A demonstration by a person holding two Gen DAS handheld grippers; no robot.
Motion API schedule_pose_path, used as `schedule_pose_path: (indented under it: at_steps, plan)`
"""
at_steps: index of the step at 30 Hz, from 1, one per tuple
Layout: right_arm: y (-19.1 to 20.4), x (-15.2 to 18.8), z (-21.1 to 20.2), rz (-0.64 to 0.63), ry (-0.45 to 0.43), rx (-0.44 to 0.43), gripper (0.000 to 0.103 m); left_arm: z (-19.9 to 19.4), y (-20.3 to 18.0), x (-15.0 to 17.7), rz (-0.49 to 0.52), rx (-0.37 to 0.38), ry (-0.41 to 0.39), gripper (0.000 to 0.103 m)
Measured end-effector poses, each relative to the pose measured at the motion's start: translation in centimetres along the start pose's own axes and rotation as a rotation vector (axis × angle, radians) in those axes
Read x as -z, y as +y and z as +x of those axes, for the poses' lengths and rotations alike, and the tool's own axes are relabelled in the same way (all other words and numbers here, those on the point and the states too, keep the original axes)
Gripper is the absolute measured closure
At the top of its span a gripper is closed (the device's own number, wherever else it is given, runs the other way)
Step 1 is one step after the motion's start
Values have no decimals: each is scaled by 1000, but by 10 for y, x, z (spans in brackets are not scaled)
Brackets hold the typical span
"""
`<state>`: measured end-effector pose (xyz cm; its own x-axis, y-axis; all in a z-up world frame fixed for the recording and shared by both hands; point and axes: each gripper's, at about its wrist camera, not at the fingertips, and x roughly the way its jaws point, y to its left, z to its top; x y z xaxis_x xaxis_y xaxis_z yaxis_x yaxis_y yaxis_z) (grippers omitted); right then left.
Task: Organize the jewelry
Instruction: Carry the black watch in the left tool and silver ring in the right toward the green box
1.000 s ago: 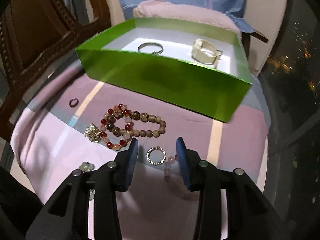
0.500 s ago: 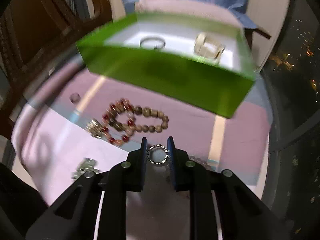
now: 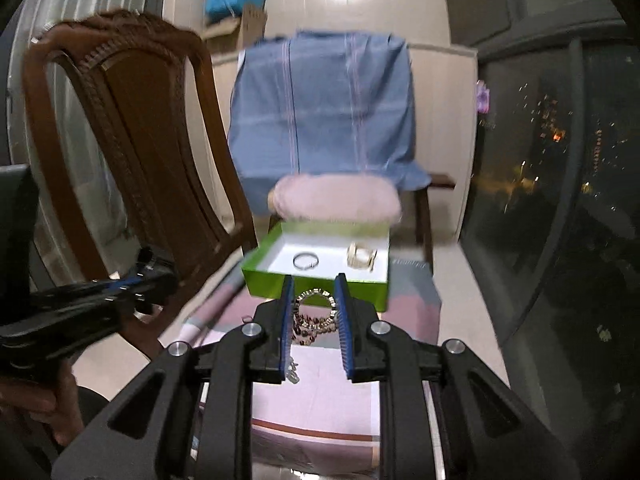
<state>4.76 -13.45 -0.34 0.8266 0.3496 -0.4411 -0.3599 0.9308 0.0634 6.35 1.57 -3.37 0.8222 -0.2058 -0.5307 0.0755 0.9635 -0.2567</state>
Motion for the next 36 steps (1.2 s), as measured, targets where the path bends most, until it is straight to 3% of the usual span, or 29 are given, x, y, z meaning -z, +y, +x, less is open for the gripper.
schedule_pose_path:
  at_steps: [9, 18, 36]
  plan:
    - [-6, 25, -37, 41, -20, 12, 83, -29, -19, 21, 22, -36, -14, 95]
    - [-14, 27, -57, 68, -56, 17, 83, -44, -33, 26, 38, -40, -30, 95]
    - [-16, 31, -56, 70, -52, 18, 83, -45, -36, 28, 38, -36, -18, 95]
